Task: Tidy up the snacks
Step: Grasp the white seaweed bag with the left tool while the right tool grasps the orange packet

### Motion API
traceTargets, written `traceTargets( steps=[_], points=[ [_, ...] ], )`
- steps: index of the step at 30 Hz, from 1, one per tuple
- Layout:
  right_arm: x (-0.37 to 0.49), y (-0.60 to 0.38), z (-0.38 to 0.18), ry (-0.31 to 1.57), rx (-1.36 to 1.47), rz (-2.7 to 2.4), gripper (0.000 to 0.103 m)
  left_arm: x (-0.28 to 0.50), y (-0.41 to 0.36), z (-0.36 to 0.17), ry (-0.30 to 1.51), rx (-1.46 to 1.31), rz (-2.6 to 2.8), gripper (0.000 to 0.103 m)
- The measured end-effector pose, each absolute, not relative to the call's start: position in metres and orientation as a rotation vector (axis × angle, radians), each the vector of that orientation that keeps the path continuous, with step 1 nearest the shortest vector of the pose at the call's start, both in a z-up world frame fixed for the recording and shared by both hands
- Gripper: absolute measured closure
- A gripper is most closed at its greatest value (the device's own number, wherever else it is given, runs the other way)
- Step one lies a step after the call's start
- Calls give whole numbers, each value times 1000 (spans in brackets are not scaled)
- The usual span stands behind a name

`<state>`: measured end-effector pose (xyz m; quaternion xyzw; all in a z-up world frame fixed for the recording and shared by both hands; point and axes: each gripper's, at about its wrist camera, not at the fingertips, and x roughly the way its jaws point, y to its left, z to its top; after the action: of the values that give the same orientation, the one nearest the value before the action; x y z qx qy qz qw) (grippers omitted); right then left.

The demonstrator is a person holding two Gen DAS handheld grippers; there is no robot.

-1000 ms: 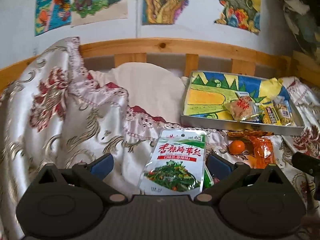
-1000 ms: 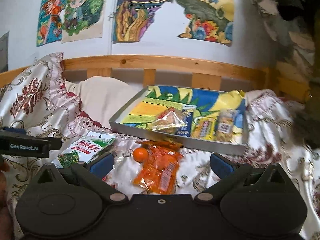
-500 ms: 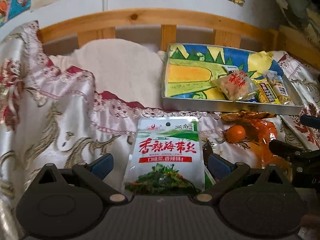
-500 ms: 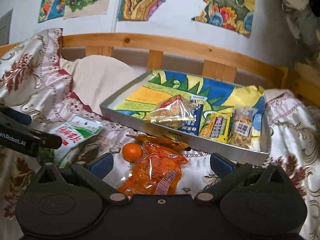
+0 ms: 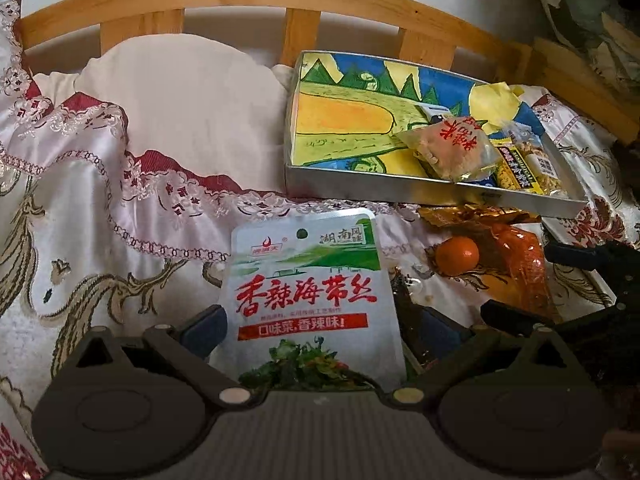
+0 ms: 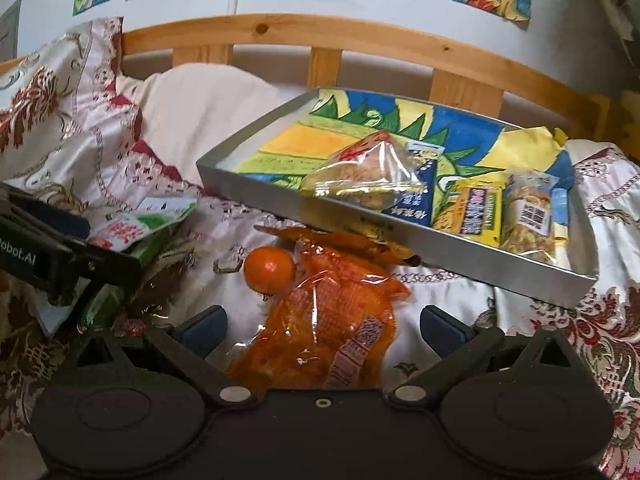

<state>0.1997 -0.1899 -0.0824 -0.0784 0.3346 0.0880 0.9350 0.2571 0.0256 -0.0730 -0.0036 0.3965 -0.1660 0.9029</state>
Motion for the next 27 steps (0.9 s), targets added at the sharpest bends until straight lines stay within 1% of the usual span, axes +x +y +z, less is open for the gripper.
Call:
traceTargets(
  steps=[11, 20, 22, 24, 25, 27],
  points=[
    [210, -189, -85, 732, -105, 214, 1, 268, 42, -79, 882, -82, -321, 1],
    [212, -196, -88, 765, -12, 184, 1, 266, 35, -82, 881, -38, -310, 1],
    [212, -197, -87, 759, 8, 171, 4, 264, 34, -80, 886, -38, -302, 2],
    [210, -196, -86, 754, 15, 159, 12, 262, 31, -78, 891, -30, -288, 3],
    [209, -196, -86, 750, 15, 153, 13, 261, 29, -77, 898, -25, -285, 4],
    [208, -195, -85, 744, 18, 142, 22, 257, 26, -74, 905, -34, -286, 4]
  ],
)
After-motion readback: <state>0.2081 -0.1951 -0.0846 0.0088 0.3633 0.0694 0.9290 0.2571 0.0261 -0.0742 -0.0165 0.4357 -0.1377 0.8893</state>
